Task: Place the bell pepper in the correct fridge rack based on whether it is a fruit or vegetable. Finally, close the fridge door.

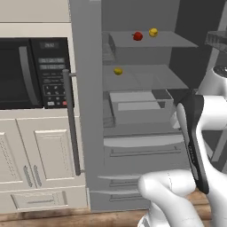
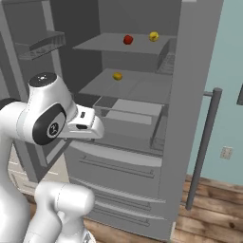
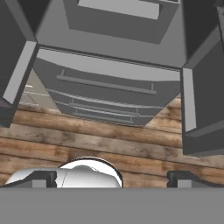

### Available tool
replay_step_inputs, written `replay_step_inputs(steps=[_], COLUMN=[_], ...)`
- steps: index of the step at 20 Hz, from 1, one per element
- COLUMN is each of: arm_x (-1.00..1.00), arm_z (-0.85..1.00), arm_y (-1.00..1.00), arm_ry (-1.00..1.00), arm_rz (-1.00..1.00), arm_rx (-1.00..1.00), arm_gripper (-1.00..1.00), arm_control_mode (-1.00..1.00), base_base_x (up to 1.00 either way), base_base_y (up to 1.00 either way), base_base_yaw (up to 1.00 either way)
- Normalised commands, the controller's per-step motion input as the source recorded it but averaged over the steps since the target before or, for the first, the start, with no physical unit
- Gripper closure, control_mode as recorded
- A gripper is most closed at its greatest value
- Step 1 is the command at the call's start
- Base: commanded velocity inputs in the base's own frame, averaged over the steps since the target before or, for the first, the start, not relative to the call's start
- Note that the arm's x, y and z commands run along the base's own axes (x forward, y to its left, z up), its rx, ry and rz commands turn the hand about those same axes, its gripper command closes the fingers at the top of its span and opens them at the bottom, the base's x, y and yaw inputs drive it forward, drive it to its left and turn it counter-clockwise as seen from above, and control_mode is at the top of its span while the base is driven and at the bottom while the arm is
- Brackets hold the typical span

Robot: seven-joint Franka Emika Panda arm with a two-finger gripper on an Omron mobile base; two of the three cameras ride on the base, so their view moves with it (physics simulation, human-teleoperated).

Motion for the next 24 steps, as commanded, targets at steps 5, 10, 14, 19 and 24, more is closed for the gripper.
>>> replay_step_inputs(steps=[5, 10, 14, 19, 24], arm_x=[0.0, 0.0, 0.0, 0.0, 0.0], arm_z=[0.0, 0.0, 0.0, 0.0, 0.0], arm_y=[0.0, 0.0, 0.0, 0.0, 0.0], arm_ry=[0.0, 0.0, 0.0, 0.0, 0.0], arm_rz=[0.0, 0.0, 0.0, 0.0, 0.0], arm_rx=[0.0, 0.0, 0.0, 0.0, 0.0], arm_gripper=[-1.0, -1.0, -1.0, -1.0, -1.0], arm_control_mode=[1.0, 1.0, 1.0, 1.0, 1.0], base_base_x=[-0.32, -0.1, -0.02, -0.12, -0.36], base_base_y=[0.02, 0.27, 0.13, 0.0, 0.0], base_base_yaw=[-0.01, -0.1, -0.17, -0.12, -0.05])
